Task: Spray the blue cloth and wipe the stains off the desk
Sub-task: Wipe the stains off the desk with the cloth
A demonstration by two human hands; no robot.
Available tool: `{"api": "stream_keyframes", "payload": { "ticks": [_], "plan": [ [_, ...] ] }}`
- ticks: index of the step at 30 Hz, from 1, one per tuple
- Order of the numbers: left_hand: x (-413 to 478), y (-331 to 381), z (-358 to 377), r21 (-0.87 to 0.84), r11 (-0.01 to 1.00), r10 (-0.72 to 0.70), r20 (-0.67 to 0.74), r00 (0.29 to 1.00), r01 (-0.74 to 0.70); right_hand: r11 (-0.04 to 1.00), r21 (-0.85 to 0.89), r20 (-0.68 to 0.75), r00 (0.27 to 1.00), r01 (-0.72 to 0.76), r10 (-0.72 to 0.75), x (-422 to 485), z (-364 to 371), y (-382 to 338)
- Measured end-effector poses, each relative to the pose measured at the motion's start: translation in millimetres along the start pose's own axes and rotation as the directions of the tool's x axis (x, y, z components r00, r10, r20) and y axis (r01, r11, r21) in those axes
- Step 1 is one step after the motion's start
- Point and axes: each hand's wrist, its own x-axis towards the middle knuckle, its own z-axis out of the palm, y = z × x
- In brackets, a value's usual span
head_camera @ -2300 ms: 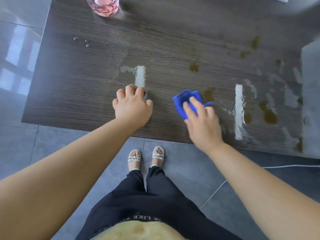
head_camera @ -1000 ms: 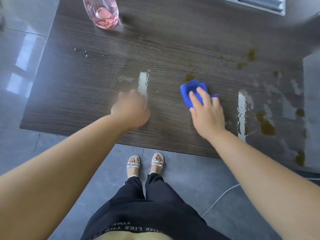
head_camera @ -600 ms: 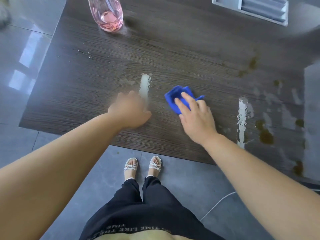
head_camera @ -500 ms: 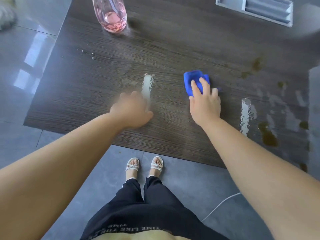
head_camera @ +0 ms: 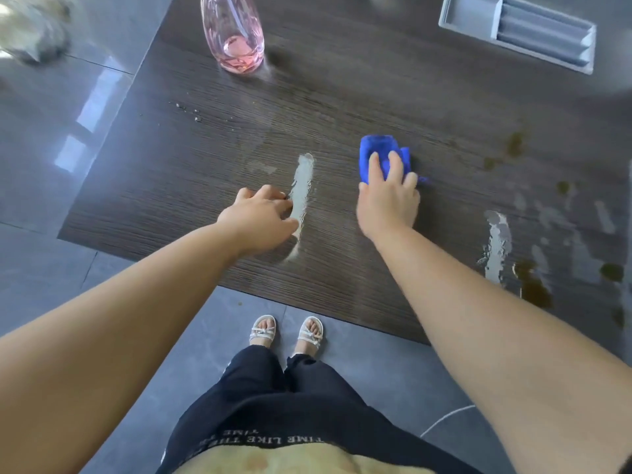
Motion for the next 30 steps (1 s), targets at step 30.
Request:
{"api": "stream_keyframes", "payload": {
  "ticks": [30],
  "plan": [
    [41.6,-28.0,-44.5,0.147,0.989,0.043,-0.157,0.987,-0.020,0.974,0.012,-0.008,0.974,0.225,-0.225,47.1,-4.0,-65.5]
  ]
}}
